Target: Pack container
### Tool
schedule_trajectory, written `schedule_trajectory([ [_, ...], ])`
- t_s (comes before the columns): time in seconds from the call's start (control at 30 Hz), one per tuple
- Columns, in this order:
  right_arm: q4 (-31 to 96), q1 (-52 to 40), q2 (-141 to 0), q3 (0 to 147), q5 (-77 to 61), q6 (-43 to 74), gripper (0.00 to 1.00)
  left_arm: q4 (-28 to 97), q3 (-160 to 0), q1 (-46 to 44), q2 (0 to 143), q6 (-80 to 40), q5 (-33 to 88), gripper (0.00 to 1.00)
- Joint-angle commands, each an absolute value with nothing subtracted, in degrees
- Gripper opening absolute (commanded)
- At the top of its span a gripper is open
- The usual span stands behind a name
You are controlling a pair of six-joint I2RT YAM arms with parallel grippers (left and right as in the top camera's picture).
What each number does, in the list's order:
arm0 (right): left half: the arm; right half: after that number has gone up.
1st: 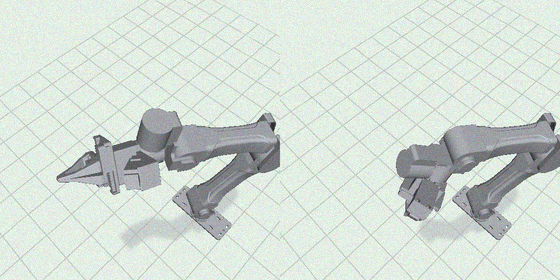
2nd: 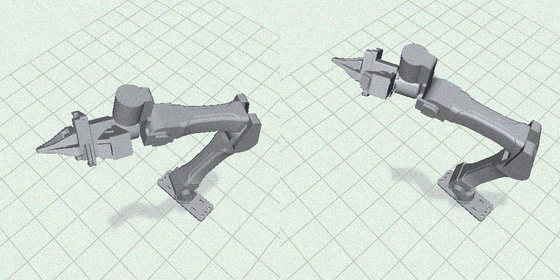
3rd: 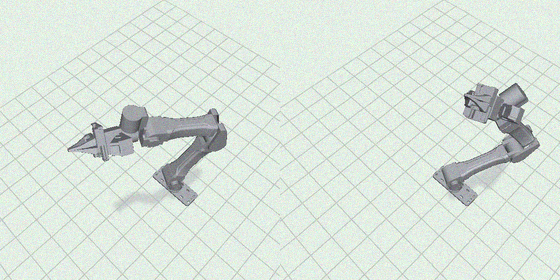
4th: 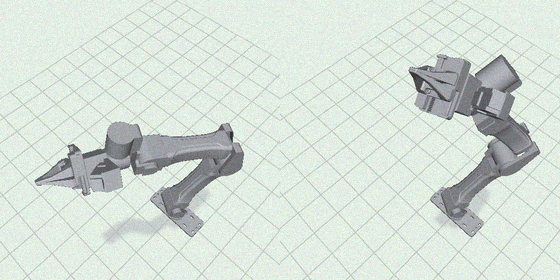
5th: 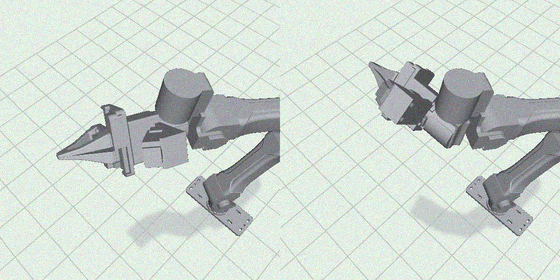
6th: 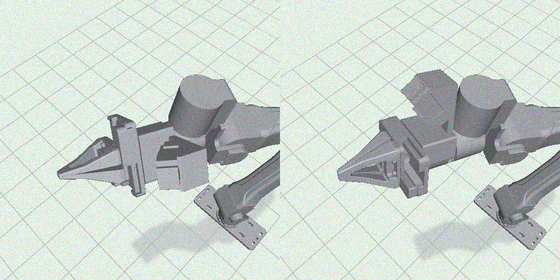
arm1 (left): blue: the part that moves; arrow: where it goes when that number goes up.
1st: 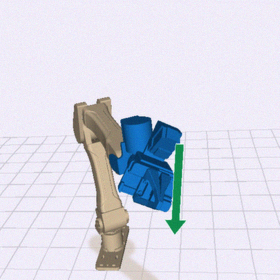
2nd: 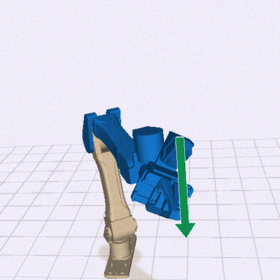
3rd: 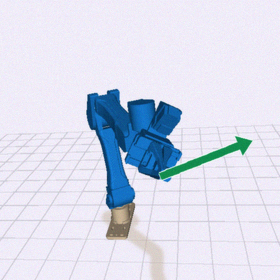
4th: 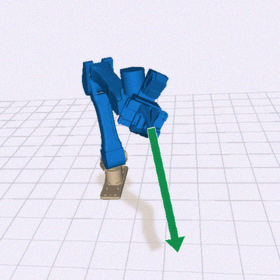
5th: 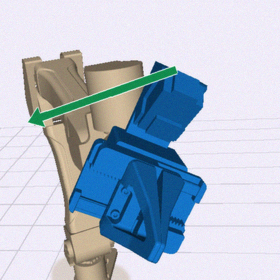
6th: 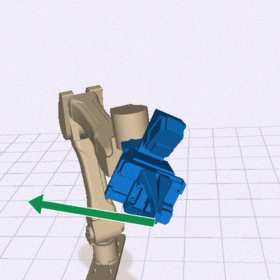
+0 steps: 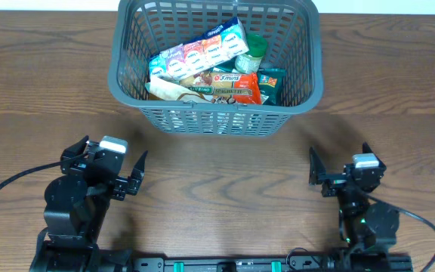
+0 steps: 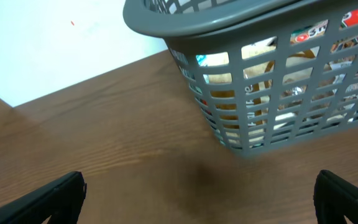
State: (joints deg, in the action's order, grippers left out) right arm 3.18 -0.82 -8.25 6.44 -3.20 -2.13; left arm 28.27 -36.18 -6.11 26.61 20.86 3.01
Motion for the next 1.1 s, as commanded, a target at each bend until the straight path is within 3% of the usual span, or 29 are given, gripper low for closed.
schedule_trajectory([
  [0.0,-0.95,-1.58,-5.87,2.72,-1.17,-2.44,0.99,28.18,-36.42,-6.35,26.52,21.15,3.40,0.98],
  [0.43,4.47,-2.94,-0.27,0.32,0.82,-10.00,0.99,28.18,-36.42,-6.35,26.52,21.15,3.40,0.99],
  [1.07,4.27,-3.44,-0.27,0.32,0.19,-6.90,0.99,28.18,-36.42,-6.35,26.52,21.15,3.40,0.99],
])
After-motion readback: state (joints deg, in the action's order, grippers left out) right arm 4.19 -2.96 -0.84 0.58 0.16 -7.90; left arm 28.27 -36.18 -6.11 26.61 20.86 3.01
